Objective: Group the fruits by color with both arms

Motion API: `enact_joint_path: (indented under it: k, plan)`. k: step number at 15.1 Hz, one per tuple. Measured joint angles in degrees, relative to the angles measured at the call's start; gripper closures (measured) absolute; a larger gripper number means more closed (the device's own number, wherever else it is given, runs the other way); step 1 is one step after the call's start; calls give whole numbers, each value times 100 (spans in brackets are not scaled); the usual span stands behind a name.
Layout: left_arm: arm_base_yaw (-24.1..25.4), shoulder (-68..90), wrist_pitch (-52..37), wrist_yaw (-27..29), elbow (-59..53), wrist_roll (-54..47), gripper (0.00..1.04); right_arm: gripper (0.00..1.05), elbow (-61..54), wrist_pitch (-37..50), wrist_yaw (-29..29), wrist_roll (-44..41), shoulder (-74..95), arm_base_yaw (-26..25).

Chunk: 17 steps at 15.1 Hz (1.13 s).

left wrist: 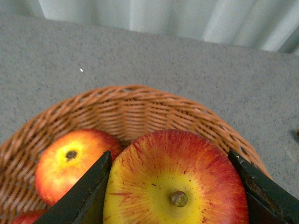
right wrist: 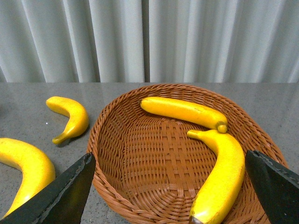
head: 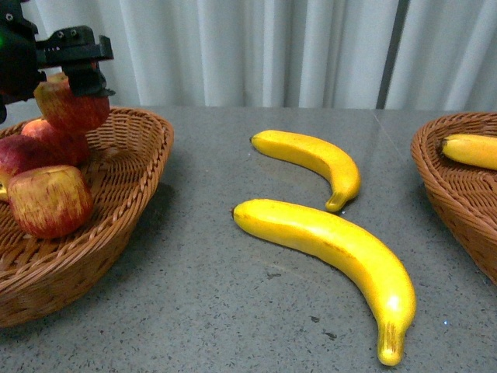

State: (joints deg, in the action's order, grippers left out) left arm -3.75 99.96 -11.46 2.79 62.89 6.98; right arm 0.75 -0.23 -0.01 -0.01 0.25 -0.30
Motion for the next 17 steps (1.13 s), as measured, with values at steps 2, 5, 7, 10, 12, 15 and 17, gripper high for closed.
enact_joint_path:
  k: [2,5,7,10,12,15,17]
  plan:
    - [-46,116,223,-103,0,142,40,7,0,0,0,2,0,0]
    - [-190,118,503,-131,0,212,40,7,0,0,0,0,0,0]
    - [-251,114,577,-146,-15,214,18,7,0,0,0,0,0,0]
    - [-378,-181,400,-74,-260,114,7,7,0,0,0,2,0,0]
    - [-743,-914,48,216,-599,-321,7,7,0,0,0,0,0,0]
    - [-1320,-2210,-435,730,-1390,-1147,7,7,0,0,0,0,0,0]
    - [-1613,-3324,-479,1178,-2155,-1517,7,7,0,0,0,0,0,0]
